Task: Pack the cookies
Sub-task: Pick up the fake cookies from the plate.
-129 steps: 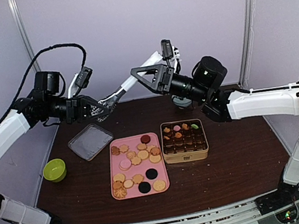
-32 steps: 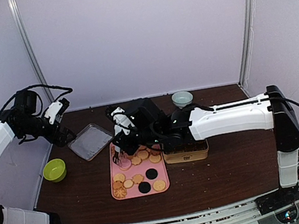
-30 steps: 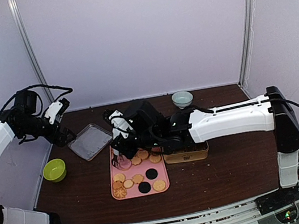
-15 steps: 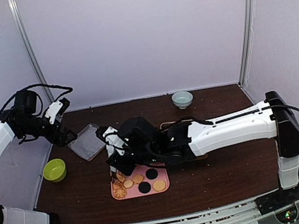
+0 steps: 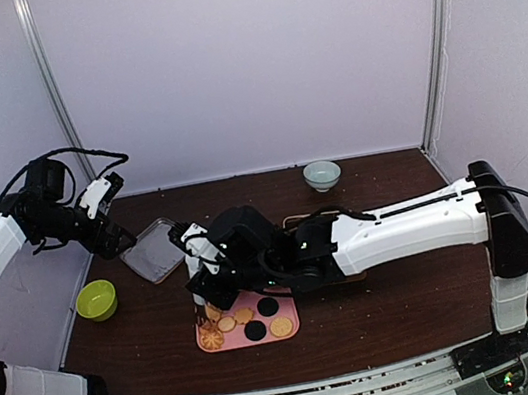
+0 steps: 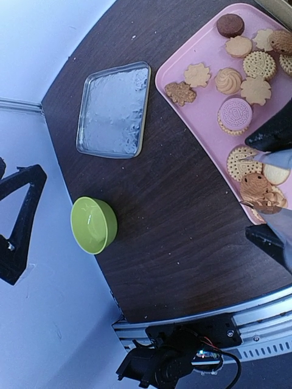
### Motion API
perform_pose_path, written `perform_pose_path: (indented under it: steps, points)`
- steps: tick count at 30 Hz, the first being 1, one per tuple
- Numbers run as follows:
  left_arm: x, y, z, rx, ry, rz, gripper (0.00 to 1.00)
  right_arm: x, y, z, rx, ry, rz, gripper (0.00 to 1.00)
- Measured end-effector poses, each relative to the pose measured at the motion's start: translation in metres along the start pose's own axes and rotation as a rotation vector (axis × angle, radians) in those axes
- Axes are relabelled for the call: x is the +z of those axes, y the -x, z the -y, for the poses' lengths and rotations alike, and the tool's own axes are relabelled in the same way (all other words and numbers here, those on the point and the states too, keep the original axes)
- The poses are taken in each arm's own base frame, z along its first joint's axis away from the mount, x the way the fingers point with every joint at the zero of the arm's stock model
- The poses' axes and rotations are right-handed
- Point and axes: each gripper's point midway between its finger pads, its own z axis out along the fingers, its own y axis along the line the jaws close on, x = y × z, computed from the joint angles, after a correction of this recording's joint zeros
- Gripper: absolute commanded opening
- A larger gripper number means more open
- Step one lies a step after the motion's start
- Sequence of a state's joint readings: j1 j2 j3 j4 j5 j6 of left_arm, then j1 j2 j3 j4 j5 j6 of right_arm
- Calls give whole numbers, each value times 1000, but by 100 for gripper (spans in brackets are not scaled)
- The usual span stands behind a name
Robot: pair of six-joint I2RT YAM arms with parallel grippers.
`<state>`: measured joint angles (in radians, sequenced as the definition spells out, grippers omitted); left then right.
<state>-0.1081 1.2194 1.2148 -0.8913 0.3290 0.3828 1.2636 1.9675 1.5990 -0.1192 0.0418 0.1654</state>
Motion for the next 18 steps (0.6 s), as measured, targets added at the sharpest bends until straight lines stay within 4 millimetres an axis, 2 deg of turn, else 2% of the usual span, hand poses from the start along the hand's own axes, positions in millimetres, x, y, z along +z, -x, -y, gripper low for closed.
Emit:
perform_pose_path:
  steps: [18]
  points:
    - [2,-4,1,-4,-6,-11,98,11,1,-5,29,26,33,39]
